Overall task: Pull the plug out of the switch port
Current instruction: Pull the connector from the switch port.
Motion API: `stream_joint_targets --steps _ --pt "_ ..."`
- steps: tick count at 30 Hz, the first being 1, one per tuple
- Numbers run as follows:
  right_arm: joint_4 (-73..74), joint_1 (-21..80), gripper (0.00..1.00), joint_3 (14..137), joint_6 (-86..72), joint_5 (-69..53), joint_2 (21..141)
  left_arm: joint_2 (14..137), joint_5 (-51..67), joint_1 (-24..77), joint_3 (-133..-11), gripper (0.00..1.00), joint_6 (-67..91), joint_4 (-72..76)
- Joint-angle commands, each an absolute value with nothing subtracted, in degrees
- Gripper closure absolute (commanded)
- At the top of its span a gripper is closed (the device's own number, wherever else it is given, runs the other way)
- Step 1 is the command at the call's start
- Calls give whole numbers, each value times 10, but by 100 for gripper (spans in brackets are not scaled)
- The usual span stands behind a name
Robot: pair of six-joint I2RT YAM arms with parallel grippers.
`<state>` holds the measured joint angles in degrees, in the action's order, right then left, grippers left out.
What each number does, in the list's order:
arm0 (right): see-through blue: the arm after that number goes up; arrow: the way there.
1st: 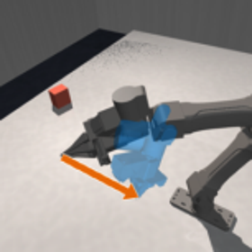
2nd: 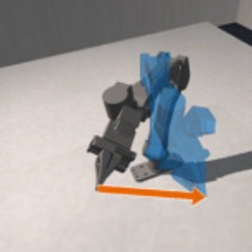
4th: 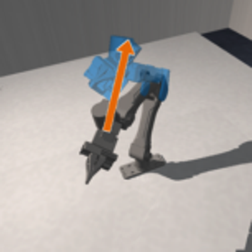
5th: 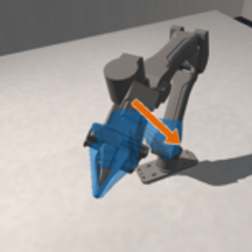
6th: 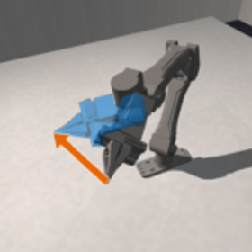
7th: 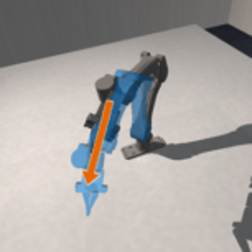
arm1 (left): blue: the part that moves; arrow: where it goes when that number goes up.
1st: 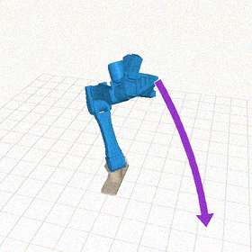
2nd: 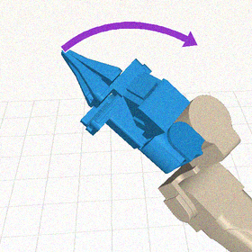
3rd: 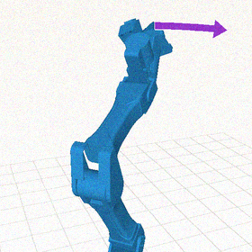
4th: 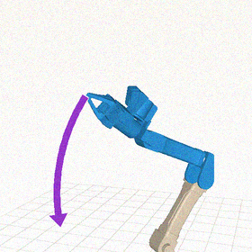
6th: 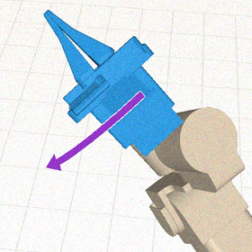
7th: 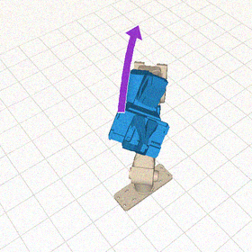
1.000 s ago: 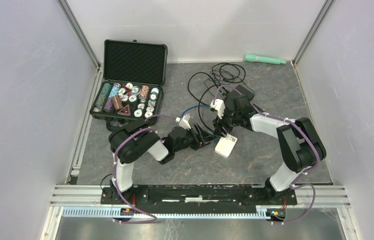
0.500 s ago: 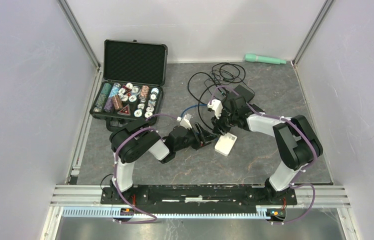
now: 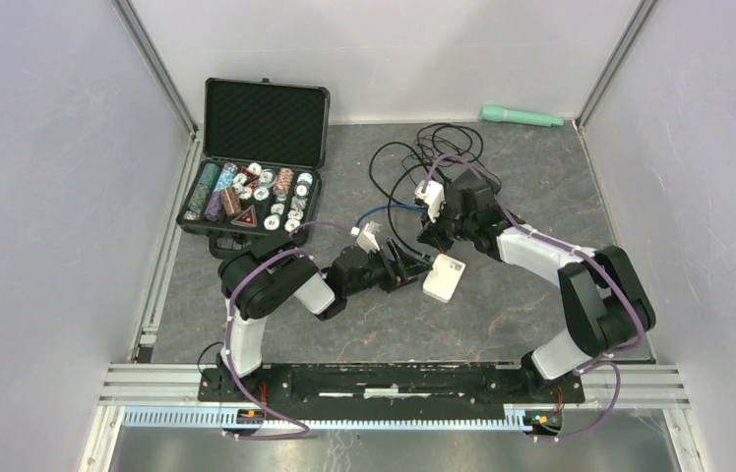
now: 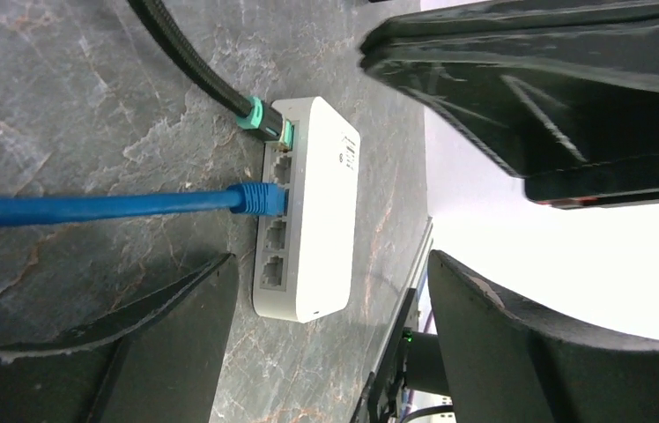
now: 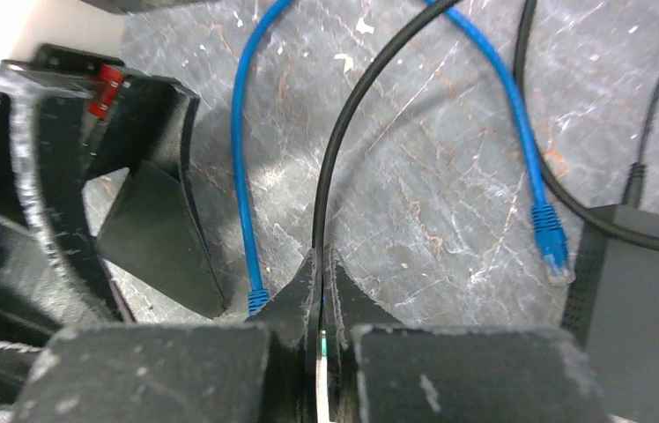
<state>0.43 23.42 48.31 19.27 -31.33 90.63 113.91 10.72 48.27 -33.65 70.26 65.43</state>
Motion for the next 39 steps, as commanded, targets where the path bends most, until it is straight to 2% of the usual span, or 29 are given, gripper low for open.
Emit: stream_joint_targets --steps 1,4,8,13,17,20,25,31,35,39 --pt "-54 235 100 458 161 -333 863 1173 92 473 -325 12 628 606" --pt "-39 234 97 466 175 -329 873 1169 91 470 -319 12 617 602" --pt "-20 234 73 487 197 -317 895 1158 89 467 -301 12 592 593" --pt "-2 235 56 500 213 -318 921 1160 96 465 -302 11 586 571" --pt "-1 239 46 503 218 -321 939 1157 105 465 -301 11 586 556" --pt "-2 245 42 509 217 -317 952 1160 105 466 -297 10 591 549" --pt "-1 257 42 527 216 -293 983 1158 105 466 -301 10 589 543" --pt "-1 270 47 540 221 -259 1011 1159 107 466 -309 10 584 533" --pt "-3 273 56 540 218 -245 1013 1165 110 466 -312 10 586 532" --pt "-5 272 73 544 215 -245 1002 1165 110 466 -312 10 585 534"
